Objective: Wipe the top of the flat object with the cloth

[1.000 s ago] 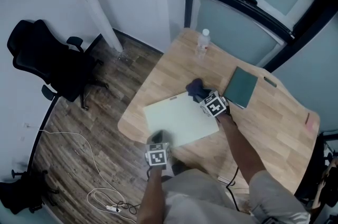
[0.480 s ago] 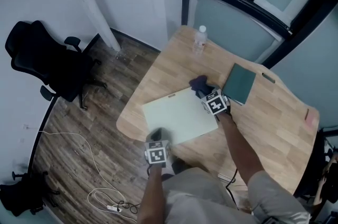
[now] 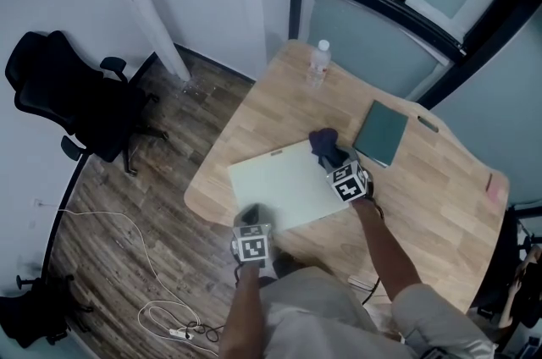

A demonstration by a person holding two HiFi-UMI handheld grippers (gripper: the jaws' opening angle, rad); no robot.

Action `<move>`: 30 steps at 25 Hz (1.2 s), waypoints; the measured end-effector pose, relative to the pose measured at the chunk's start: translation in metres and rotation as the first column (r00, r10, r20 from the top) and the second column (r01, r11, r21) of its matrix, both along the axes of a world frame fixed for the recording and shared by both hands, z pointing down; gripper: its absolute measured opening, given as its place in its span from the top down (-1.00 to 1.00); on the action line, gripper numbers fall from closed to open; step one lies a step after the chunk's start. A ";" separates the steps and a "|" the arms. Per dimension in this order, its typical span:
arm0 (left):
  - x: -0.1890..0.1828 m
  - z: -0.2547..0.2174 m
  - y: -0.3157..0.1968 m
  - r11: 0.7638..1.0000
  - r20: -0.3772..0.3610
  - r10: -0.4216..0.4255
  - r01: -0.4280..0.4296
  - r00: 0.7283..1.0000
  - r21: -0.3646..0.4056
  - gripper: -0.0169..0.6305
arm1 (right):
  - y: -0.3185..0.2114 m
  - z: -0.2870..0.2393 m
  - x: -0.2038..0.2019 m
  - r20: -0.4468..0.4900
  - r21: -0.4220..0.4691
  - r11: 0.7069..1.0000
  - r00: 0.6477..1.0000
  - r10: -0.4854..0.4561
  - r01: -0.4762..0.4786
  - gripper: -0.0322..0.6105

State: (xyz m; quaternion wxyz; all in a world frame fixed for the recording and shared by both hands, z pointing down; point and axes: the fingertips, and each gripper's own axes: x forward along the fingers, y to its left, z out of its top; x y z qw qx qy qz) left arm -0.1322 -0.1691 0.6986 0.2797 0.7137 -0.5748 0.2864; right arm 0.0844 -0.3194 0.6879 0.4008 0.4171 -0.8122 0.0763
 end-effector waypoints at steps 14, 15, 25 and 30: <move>0.000 0.003 0.001 1.000 -0.027 0.004 -0.005 1.000 -0.028 0.92 | 0.044 0.006 -0.021 -0.073 0.000 0.994 0.991 -0.113 0.113 0.48; 0.000 0.003 0.001 1.000 -0.028 0.006 -0.006 1.000 -0.028 0.92 | 0.046 0.007 -0.027 -0.071 -0.003 0.992 0.989 -0.128 0.128 0.48; 0.003 0.006 0.001 0.999 -0.058 -0.006 0.004 0.998 -0.037 0.92 | 0.071 0.013 -0.123 -0.007 -0.043 0.949 0.950 -0.312 0.311 0.48; 0.010 0.007 0.001 0.999 -0.081 -0.004 0.000 0.997 -0.040 0.92 | 0.081 0.016 -0.162 -0.018 -0.034 0.910 0.910 -0.413 0.413 0.49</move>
